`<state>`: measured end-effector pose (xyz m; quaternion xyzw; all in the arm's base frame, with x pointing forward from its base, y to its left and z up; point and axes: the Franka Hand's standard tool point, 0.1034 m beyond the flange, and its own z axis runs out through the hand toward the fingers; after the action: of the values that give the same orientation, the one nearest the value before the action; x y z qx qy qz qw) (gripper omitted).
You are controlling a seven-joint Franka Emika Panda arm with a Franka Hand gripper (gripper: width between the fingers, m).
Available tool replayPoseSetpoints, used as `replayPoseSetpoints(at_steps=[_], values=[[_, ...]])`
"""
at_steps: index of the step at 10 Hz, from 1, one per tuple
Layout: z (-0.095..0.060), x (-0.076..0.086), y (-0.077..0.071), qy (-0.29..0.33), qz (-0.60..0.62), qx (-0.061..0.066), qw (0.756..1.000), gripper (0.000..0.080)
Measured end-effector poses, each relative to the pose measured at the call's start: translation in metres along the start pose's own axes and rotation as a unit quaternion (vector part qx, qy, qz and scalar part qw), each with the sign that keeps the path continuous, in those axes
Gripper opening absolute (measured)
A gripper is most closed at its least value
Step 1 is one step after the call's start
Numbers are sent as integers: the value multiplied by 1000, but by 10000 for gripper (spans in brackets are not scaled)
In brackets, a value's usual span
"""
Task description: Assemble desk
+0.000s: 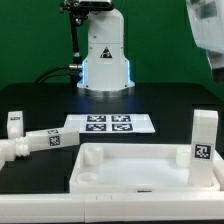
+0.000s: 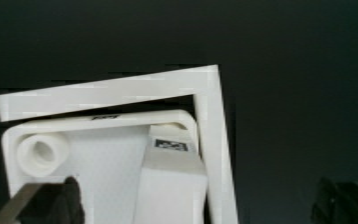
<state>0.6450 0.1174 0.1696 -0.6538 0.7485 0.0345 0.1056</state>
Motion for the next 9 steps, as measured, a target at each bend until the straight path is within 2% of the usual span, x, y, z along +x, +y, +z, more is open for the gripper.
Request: replayPoseSetpoints(at_steps=[4,5,6,7,8,9], values=[[1,2,1,1,-13,0,1000,649],[-1,10,4,1,-43,5,999,649],[-6,27,13,3,-85,10,996,649],[-10,45,27,3,-113,7,994,649],[-14,57,32,4,-140,5,990,649],[-15,55,30,4,-158,7,987,649]])
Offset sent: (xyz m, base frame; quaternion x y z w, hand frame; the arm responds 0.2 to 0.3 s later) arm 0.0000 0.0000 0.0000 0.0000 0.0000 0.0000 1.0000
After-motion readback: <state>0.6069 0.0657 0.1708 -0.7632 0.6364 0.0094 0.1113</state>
